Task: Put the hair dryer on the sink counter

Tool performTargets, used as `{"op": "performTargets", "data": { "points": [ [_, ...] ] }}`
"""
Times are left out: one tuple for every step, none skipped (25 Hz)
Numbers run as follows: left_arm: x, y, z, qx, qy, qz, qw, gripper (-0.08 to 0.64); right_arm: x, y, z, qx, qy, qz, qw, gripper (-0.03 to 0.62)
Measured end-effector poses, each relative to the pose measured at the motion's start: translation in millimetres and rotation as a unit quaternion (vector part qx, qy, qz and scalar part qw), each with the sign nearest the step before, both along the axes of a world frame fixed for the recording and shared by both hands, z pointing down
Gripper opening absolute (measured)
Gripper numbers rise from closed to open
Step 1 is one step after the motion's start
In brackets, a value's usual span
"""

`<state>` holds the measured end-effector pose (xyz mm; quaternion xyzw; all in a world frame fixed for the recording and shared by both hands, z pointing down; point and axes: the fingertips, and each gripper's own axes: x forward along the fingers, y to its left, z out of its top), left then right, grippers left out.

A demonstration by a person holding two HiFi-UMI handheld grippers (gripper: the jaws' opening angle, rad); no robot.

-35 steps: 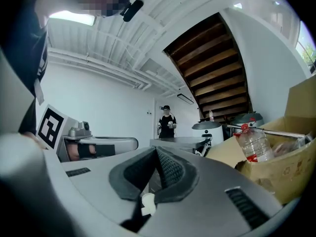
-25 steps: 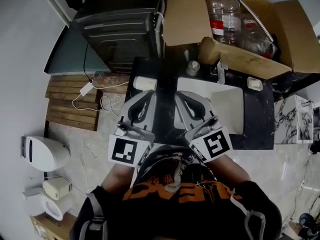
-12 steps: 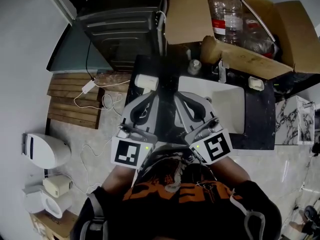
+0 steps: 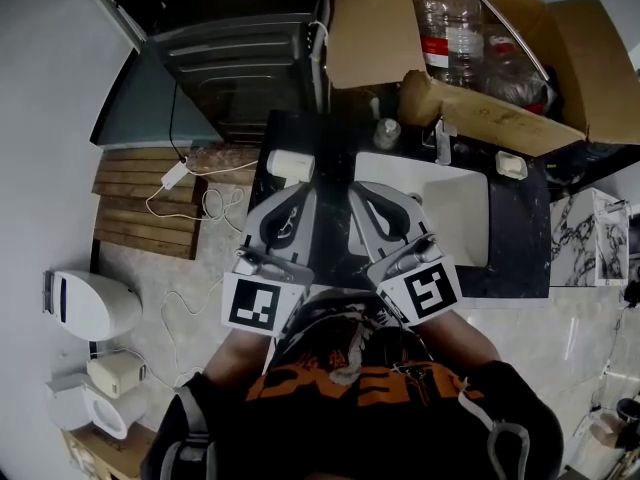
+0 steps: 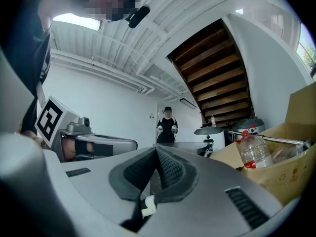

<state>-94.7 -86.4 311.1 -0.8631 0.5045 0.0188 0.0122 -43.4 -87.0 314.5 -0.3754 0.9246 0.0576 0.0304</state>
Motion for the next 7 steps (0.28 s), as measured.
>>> {"op": "performTargets", "data": {
  "points": [
    [0.3, -0.4, 0.0, 0.001, 0.0, 0.001, 1.0, 0.021, 0.5, -0.3, -0.1, 0.001, 0.0, 0.0, 1.0, 0.012],
    [0.8, -0.9, 0.1, 0.001, -0.001, 0.002, 1.0, 0.021, 1.1, -0.7, -0.2, 0.001, 0.0, 0.001, 1.0, 0.012],
    [1.2, -1.5, 0.3, 0.001, -0.001, 0.002, 1.0, 0.021, 1.5, -1.4, -0.2, 0.0, -0.001, 0.001, 1.0, 0.012],
    [1.5, -2.1, 0.9, 0.001, -0.001, 0.002, 1.0, 0.021, 1.6, -2.0, -0.1, 0.0, -0.003, 0.0, 1.0, 0.012],
    [1.7, -2.8, 1.7, -0.001, -0.001, 0.002, 1.0, 0.021, 1.6, -2.5, 0.2, -0.001, -0.004, -0.001, 1.0, 0.012],
    [1.8, -3.3, 2.7, -0.002, -0.001, 0.002, 1.0, 0.021, 1.4, -2.9, 0.4, -0.002, -0.004, -0.001, 1.0, 0.012],
    [2.0, -3.9, 3.7, -0.004, -0.001, 0.002, 1.0, 0.021, 1.2, -3.1, 0.7, -0.003, -0.005, -0.002, 1.0, 0.012]
  ]
}}
